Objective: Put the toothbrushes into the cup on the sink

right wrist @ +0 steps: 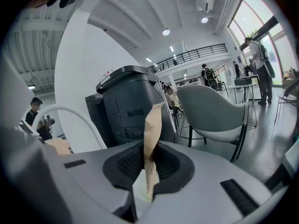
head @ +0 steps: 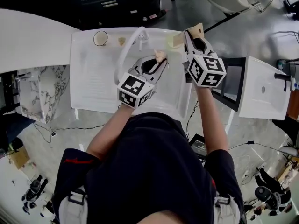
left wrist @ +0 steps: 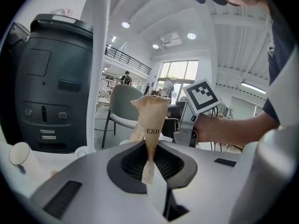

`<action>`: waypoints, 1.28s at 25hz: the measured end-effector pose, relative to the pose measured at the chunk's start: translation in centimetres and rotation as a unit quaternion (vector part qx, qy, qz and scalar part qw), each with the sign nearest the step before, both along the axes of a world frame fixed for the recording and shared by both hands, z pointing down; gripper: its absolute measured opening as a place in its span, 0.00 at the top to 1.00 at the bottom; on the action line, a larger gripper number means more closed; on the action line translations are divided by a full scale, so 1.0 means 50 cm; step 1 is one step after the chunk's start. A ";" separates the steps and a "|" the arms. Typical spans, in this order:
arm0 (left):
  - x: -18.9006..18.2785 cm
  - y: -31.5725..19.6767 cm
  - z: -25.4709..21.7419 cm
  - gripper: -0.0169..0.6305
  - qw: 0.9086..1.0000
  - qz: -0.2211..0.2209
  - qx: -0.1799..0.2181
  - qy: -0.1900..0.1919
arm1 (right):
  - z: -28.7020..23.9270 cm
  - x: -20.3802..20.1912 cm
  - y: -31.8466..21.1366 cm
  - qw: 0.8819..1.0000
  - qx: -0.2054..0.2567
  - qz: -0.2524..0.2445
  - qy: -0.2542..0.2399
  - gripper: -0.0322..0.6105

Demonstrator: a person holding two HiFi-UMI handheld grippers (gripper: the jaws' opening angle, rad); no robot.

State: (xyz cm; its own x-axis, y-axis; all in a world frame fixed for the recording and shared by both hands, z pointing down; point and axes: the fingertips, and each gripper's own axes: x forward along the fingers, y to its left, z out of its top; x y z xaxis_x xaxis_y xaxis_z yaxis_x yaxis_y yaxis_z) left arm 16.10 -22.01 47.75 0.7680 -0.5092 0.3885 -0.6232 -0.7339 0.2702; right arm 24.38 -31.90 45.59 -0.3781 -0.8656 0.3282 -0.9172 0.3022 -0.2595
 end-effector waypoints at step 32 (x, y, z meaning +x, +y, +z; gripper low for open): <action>0.021 -0.002 0.054 0.91 0.999 0.009 -0.036 -0.013 | 0.157 -0.024 0.009 0.995 -0.092 -0.032 0.011 0.85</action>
State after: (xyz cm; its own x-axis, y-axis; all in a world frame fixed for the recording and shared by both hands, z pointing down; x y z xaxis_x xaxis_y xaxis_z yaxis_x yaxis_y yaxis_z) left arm 17.15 -22.10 50.47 0.7657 -0.4655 0.4438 -0.6176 -0.7247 0.3055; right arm 23.20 -31.47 53.43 -0.4205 -0.7644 0.4887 -0.9042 0.3085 -0.2954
